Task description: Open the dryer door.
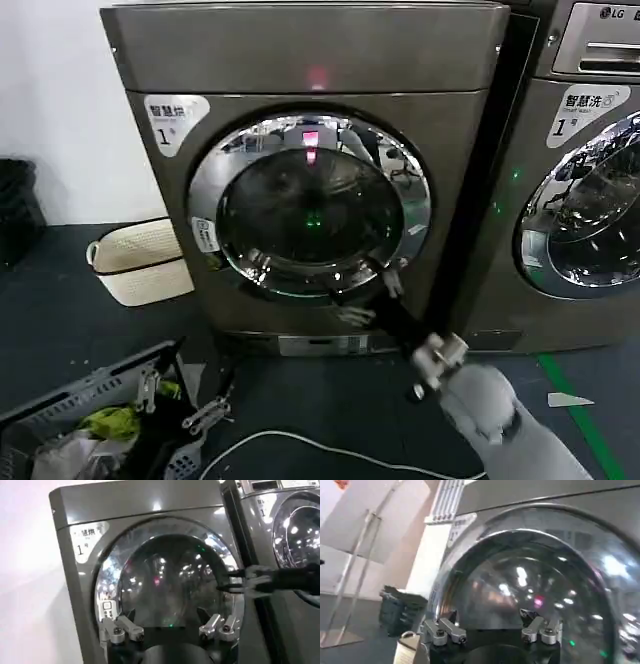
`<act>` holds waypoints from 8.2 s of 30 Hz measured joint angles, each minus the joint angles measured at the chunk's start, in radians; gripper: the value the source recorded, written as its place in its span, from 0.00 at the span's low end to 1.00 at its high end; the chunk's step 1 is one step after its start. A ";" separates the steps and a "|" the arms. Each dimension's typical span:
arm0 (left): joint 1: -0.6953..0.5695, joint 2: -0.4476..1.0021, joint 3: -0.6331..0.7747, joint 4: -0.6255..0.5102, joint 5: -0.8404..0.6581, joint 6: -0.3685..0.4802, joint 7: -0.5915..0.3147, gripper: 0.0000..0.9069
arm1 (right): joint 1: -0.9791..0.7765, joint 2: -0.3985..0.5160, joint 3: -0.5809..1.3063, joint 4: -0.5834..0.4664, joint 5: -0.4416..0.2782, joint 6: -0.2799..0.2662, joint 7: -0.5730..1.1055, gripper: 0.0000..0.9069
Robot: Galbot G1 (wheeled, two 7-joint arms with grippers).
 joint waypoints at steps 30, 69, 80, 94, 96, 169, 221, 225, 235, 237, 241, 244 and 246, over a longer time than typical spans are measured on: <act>0.004 -0.013 -0.015 0.002 -0.001 0.000 0.000 1.00 | 0.334 0.291 -0.199 -0.467 -0.001 0.068 -0.081 1.00; 0.001 -0.013 -0.069 0.005 -0.057 0.005 -0.002 1.00 | 0.442 0.364 -0.206 -0.668 0.205 0.192 -0.590 1.00; -0.031 0.002 -0.160 0.003 -0.137 0.038 -0.001 1.00 | 0.405 0.290 -0.217 -0.580 0.287 0.194 -0.767 1.00; -0.057 0.031 -0.249 -0.003 -0.234 0.069 0.007 1.00 | 0.323 0.147 -0.205 -0.416 0.316 0.187 -0.908 1.00; -0.059 0.036 -0.261 -0.002 -0.243 0.072 0.007 1.00 | 0.308 0.123 -0.196 -0.383 0.316 0.187 -0.914 1.00; -0.935 0.464 0.410 0.663 -0.445 0.092 0.040 1.00 | -1.065 0.439 1.776 0.206 -0.043 0.249 0.159 1.00; -1.301 0.150 1.021 0.793 -0.306 0.126 0.041 1.00 | -1.009 0.505 1.960 0.112 -0.142 0.048 0.332 1.00; -1.321 0.102 1.035 0.834 -0.295 0.128 0.039 1.00 | -1.011 0.496 1.972 0.094 -0.157 0.064 0.362 1.00; -1.362 0.000 1.051 0.942 -0.272 0.125 0.038 1.00 | -1.031 0.463 2.021 0.003 -0.215 0.114 0.482 1.00; -1.365 -0.016 1.050 0.962 -0.270 0.124 0.038 1.00 | -1.034 0.453 2.035 -0.021 -0.219 0.112 0.516 1.00; -1.372 -0.045 1.049 1.000 -0.267 0.122 0.038 1.00 | -1.036 0.432 2.067 -0.069 -0.233 0.108 0.568 1.00; -1.374 -0.062 1.046 1.021 -0.264 0.122 0.038 1.00 | -1.047 0.415 2.091 -0.106 -0.229 0.108 0.572 1.00; -1.376 -0.068 1.046 1.030 -0.264 0.121 0.038 1.00 | -1.053 0.407 2.104 -0.127 -0.225 0.109 0.570 1.00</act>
